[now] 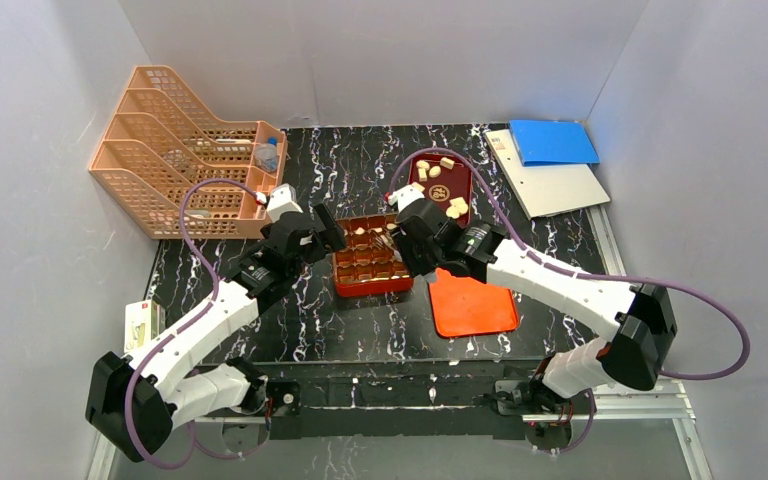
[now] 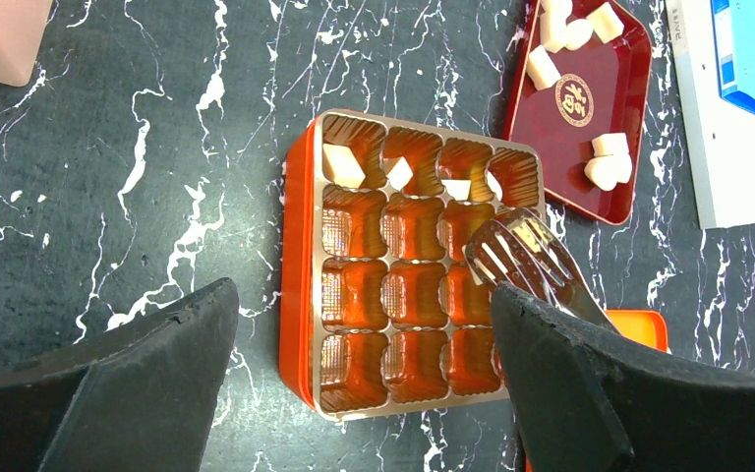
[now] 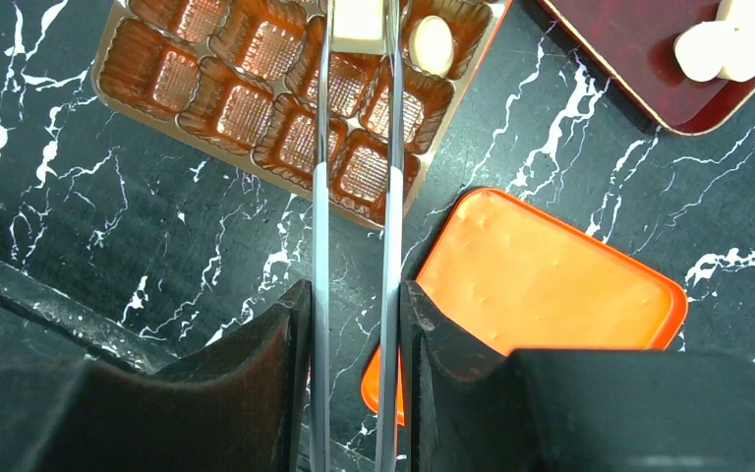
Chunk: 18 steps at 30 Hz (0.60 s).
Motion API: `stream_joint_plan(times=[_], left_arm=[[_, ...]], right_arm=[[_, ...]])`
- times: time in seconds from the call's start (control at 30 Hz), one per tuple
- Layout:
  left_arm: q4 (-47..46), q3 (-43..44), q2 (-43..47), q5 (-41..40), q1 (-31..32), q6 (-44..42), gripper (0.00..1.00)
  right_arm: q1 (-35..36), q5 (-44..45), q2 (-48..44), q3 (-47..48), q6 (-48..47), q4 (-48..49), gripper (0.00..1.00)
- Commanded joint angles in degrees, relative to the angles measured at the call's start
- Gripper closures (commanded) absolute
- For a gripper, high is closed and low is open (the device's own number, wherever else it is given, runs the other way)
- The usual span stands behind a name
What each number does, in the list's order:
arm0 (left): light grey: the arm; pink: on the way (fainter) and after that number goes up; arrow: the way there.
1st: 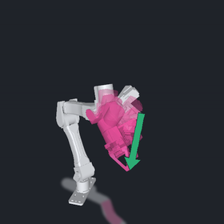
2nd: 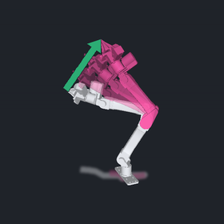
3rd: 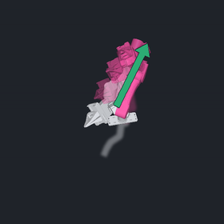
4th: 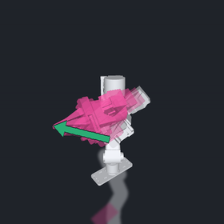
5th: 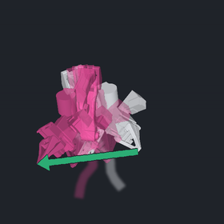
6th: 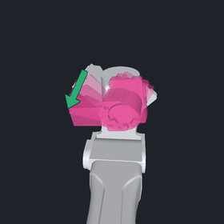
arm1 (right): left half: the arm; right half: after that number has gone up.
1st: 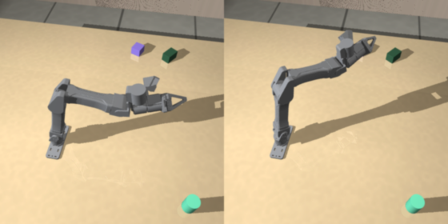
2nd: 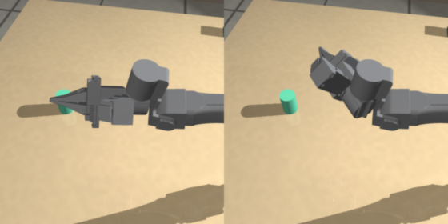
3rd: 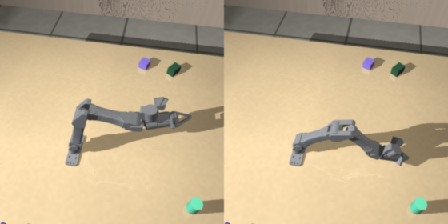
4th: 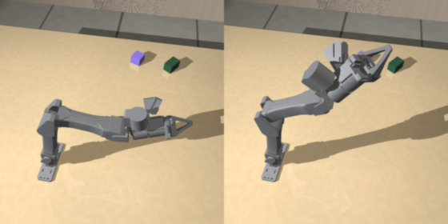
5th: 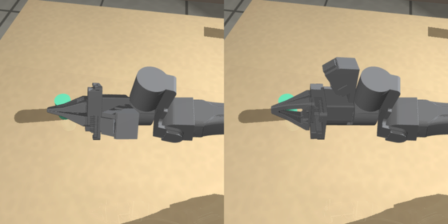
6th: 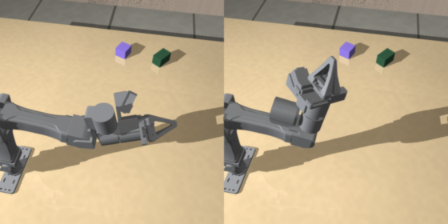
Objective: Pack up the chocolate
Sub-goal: Place the fake chocolate in the packing box.
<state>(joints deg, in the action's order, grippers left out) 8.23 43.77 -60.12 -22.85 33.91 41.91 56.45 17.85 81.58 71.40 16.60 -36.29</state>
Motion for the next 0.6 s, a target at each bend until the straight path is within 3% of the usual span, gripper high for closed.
stream_joint_plan(times=[0.0, 0.27, 0.43, 0.57], left_arm=[[0.71, 1.23, 1.14, -0.31, -0.25, 0.12, 0.03], [0.56, 1.15, 0.88, -0.26, -0.25, -0.02, 0.03], [0.59, 1.01, 0.89, -0.34, -0.25, -0.06, 0.03], [0.53, 1.06, 0.75, -0.26, -0.25, -0.14, 0.03]], right_arm=[[0.40, 2.23, -2.22, 0.32, 0.80, 1.68, 0.99], [0.42, 2.65, -1.37, 0.48, 0.49, 2.09, 0.97], [0.41, 2.54, -0.79, 0.86, 0.21, 2.45, 0.83], [0.41, 2.61, -0.25, 1.43, -0.08, 2.59, 0.77]])
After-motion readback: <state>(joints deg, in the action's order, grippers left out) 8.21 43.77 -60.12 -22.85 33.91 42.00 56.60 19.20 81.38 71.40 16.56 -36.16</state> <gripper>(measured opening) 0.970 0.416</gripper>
